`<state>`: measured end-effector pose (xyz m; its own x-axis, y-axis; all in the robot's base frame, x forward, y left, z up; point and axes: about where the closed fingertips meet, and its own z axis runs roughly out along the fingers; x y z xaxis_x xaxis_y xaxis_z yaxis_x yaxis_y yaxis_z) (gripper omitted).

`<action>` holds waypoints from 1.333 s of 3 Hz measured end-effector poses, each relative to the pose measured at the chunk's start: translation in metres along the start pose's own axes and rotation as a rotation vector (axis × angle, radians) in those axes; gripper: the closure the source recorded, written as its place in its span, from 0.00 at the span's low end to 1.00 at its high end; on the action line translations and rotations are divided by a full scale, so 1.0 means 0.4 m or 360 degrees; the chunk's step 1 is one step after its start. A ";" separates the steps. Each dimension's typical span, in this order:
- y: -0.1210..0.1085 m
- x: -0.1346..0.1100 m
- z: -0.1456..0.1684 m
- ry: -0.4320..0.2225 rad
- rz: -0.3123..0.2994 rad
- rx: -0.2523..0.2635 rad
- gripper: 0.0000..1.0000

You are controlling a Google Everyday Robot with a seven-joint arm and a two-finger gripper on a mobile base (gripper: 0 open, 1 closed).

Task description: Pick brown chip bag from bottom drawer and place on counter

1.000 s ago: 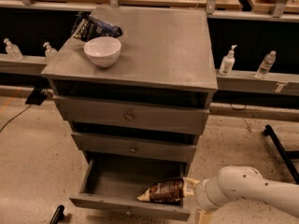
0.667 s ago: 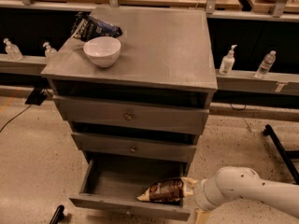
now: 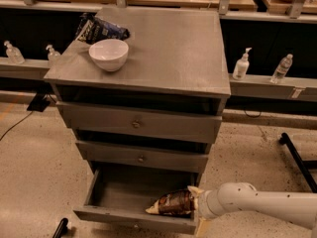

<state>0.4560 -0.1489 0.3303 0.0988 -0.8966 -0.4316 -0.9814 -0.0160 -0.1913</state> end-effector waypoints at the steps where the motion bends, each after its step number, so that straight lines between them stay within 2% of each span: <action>1: -0.041 0.026 0.077 -0.0042 0.0020 0.0052 0.00; 2: -0.083 0.028 0.144 -0.0064 0.0018 0.0098 0.00; 3: -0.118 0.049 0.203 -0.0050 0.0039 0.0132 0.16; 4: -0.135 0.067 0.252 -0.0042 0.0045 0.0129 0.40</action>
Offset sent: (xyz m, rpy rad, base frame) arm 0.0750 0.0312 -0.0735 0.0662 -0.0920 -0.0424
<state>0.5283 -0.1274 0.2404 0.0767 -0.8842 -0.4607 -0.9675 0.0457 -0.2487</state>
